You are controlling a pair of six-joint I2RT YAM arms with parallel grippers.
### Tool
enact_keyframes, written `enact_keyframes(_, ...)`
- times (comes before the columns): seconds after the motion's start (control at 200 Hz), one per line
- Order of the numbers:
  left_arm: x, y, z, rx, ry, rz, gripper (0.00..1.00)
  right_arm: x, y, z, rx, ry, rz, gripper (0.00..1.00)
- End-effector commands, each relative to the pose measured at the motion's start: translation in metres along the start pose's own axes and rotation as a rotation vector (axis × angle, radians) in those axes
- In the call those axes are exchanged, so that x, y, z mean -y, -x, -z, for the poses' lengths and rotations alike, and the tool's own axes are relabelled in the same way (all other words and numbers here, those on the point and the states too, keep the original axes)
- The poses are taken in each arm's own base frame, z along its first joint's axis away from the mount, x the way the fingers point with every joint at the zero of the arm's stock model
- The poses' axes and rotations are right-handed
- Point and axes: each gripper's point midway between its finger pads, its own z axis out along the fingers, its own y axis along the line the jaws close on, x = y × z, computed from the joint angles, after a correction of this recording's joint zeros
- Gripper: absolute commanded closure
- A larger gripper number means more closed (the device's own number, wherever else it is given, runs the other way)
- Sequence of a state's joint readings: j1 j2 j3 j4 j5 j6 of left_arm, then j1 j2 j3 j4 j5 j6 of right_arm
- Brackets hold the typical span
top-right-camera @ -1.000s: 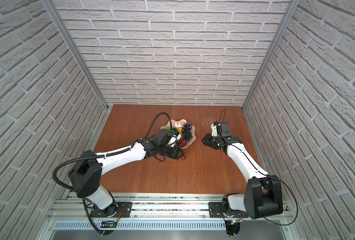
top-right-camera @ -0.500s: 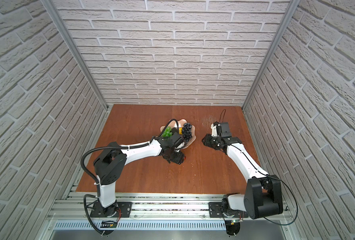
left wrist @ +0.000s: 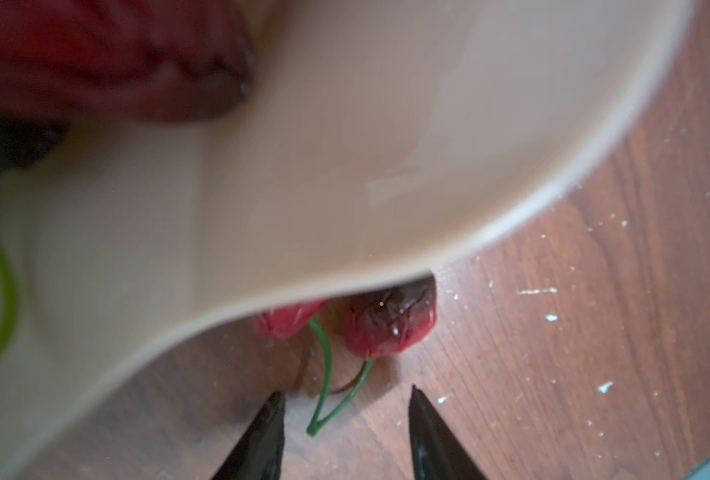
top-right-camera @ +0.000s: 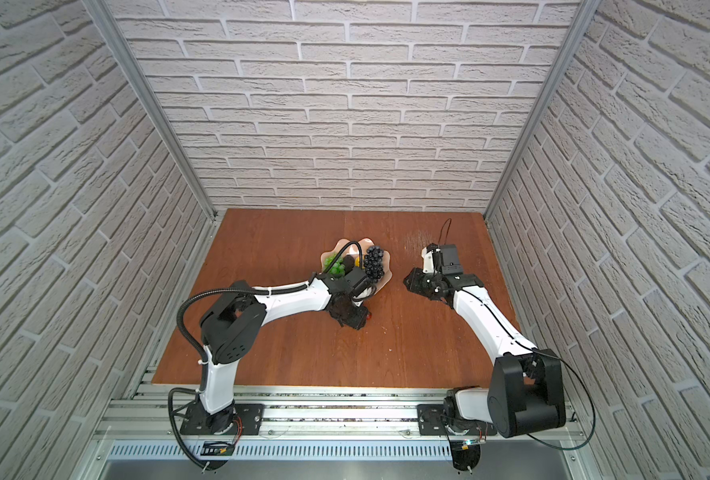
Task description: Place and organize the fake fruits in the fruit bowl
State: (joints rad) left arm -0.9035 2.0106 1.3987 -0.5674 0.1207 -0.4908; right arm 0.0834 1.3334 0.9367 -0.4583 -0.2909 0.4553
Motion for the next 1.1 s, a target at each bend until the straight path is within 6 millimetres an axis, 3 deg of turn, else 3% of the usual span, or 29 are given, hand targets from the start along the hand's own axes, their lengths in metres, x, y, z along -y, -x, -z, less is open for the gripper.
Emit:
enact_keyframes(0.0,-0.004,-0.005,-0.007,-0.01,-0.003,0.002,0.55,-0.002,0.0,-0.003,0.011,0.01,0.022,0.63)
enact_keyframes(0.605,-0.006,-0.012,-0.009,0.013,-0.009,0.001,0.93,-0.003,0.0,-0.002,0.018,0.016,0.019,0.63)
enact_keyframes(0.77,-0.001,-0.006,0.011,0.076,-0.02,-0.007,1.0,-0.002,-0.001,-0.002,0.019,0.015,0.019,0.63)
enact_keyframes(1.095,0.02,-0.011,0.069,0.143,-0.097,-0.039,1.0,-0.001,0.0,0.002,0.029,0.003,0.026,0.63)
